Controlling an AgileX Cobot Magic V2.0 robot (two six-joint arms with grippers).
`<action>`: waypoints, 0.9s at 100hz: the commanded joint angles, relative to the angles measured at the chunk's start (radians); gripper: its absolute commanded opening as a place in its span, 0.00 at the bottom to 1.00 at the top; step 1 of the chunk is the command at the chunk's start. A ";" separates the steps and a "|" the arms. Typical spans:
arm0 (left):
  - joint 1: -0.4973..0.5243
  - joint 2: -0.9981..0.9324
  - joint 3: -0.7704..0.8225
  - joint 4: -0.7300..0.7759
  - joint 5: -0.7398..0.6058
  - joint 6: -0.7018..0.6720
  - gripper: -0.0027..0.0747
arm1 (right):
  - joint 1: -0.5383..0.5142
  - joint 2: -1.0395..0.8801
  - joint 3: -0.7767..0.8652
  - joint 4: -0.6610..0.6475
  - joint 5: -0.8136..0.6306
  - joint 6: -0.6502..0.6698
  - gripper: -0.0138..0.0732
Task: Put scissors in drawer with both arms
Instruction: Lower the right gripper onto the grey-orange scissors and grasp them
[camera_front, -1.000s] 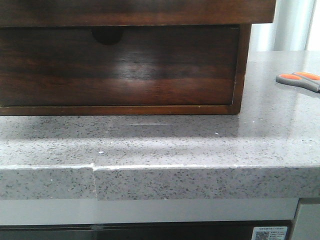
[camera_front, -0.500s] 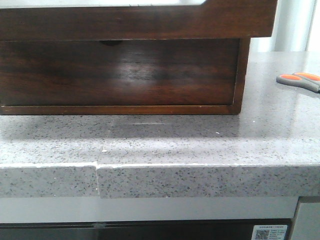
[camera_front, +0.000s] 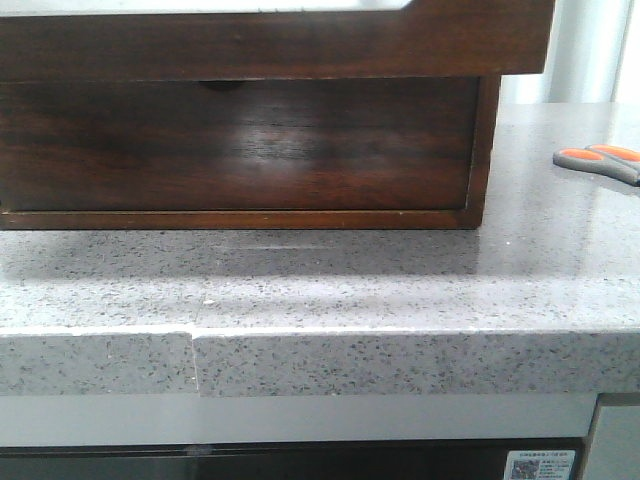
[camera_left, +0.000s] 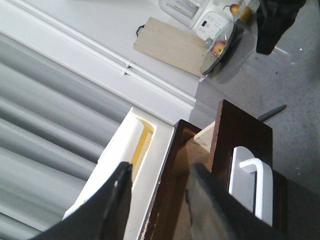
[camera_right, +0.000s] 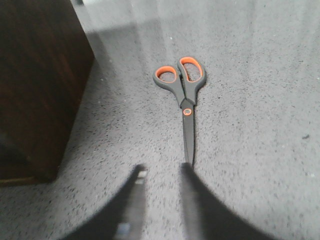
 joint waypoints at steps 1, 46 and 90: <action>-0.006 -0.024 -0.037 -0.056 -0.058 -0.018 0.37 | -0.001 0.111 -0.106 -0.023 -0.028 -0.004 0.60; -0.006 -0.043 -0.037 -0.104 -0.059 -0.018 0.37 | -0.001 0.711 -0.694 -0.073 0.421 -0.004 0.68; -0.006 -0.043 -0.037 -0.104 -0.059 -0.018 0.37 | -0.001 1.055 -0.963 -0.141 0.625 -0.020 0.68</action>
